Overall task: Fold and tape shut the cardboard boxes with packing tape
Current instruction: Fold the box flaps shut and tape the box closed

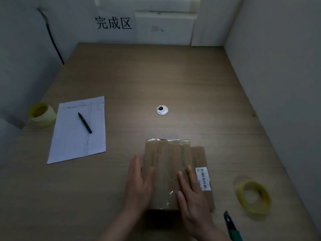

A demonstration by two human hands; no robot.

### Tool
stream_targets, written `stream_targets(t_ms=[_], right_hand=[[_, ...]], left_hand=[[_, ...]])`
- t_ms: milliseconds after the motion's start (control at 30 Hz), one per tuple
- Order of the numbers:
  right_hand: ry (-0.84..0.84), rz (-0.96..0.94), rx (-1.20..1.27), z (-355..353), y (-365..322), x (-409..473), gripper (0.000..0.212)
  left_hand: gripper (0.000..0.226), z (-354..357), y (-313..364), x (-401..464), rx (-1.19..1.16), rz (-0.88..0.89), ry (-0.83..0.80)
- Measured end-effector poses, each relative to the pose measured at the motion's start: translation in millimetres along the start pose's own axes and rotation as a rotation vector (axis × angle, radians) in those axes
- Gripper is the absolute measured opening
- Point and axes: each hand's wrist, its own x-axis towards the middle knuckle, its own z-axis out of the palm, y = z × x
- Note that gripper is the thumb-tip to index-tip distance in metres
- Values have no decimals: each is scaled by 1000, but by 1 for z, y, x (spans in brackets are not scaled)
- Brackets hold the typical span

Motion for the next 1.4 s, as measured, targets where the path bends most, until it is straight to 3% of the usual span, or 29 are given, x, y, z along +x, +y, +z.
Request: stream_targets(t_ms=[100,167,233,333,433,533,600,733,800,867,1000,1067,1200,1267,1400], right_hand=[[33,-13,4,1,-6,1,56],[61,-27,-24,0,-5,4,55],[62,-17,-22,-3,-2,5,56],[-26,35,78,-5,1,4,75],[0,288,323,-12,15,18,91],[-69,665,656,-23,11,58,51],[-25,765,833,-36,-4,88,50],[112,556,1067,-90,-24,133,69],[183,421,1190,-119,-35,149,71],[232,374,1262,-136,-39,161,67],[196,420,1175,-143,-8,155,67],[132,423,1133,-143,14,142,65],[32,486,820,-140,33,127,31],[28,527,647,-134,42,127,9],[154,553,571,-134,58,140,16]], left_hand=[[68,10,-15,-44,-49,50,51],[53,22,-14,-37,-73,-4,204],[39,29,-9,-28,-123,-113,235],[29,16,-4,-24,-275,-240,130],[45,-6,-1,-5,-137,-217,-77],[69,-18,28,21,-224,-264,-292],[69,-22,53,33,-294,-257,-346],[29,-43,109,66,-633,-207,-231],[35,-52,132,86,-808,-170,-186],[45,-51,151,102,-837,-151,-147],[53,-27,152,107,-594,-187,-199],[68,-14,140,100,-446,-244,-251],[77,17,131,92,-316,-299,-376],[76,35,129,93,-162,-224,-281],[88,67,131,102,318,-52,-50]])
